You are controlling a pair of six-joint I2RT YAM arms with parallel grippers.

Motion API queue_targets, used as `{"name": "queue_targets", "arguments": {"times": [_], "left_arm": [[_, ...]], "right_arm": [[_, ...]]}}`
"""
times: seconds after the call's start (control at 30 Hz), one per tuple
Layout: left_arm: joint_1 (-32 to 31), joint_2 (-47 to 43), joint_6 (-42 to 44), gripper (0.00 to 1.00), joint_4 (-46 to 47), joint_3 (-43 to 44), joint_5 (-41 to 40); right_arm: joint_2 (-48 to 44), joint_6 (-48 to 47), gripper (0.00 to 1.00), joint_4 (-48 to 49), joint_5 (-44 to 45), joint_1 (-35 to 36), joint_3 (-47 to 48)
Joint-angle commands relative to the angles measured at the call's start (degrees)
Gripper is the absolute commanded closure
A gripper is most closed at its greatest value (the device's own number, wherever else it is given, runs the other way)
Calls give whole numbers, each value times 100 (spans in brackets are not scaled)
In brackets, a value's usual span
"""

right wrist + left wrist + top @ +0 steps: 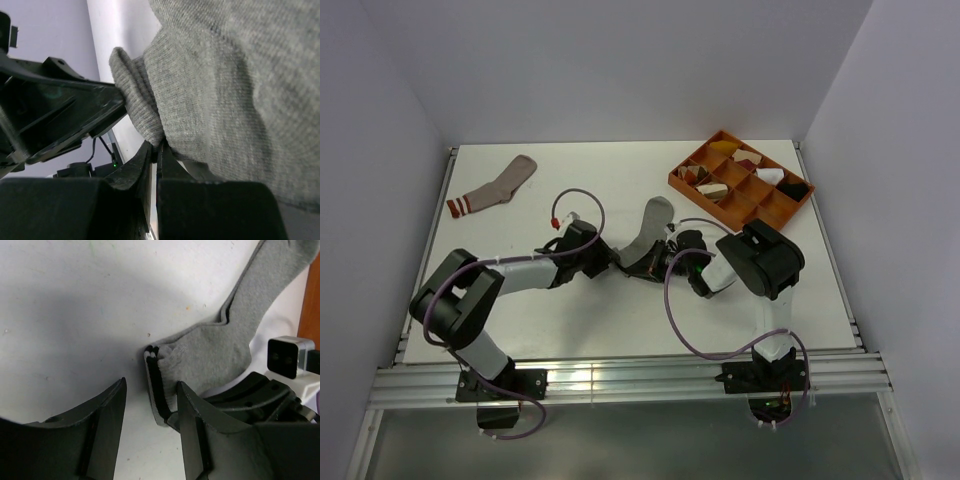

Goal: Roll the socks
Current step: Roll the sock at the center of the board.

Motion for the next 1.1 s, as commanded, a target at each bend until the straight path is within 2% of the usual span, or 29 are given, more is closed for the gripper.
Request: {"name": "queue_targets", "arguments": {"times": [0.0,0.27,0.37,0.47,0.5,0.6,0.63,0.77,1.0,1.07], "left_arm": [[-33,173,-40,51,-19,306,-159],[-68,463,39,59,-90,473,-203],[-68,489,48,68,-142,491,-221],[-77,560,101,81,-265,596,-238],[-86,577,145,88,-335,640,-256],[-112,683,320,100,-704,956,-405],[-130,735,408,100,-1122,1061,-475],[-156,972,874,100,-2194,1921,-1001],[-174,1623,1805,100,-3822,3136,-1600],[-183,1711,1885,100,-3974,3276,-1636]], "right_arm": [[66,59,100,-292,-120,-11,80],[145,86,100,-309,-173,-11,124],[136,33,100,-397,-146,-11,159],[92,-98,100,-572,-146,-11,229],[57,-160,100,-643,-146,-11,247],[-214,-572,95,-1098,-67,-11,361],[-459,-878,89,-1301,98,-11,396],[-1137,-1618,77,-2442,520,-2,634],[-1788,-2305,73,-3429,1347,-11,976],[-1841,-2358,72,-3308,1374,-11,1003]]}}
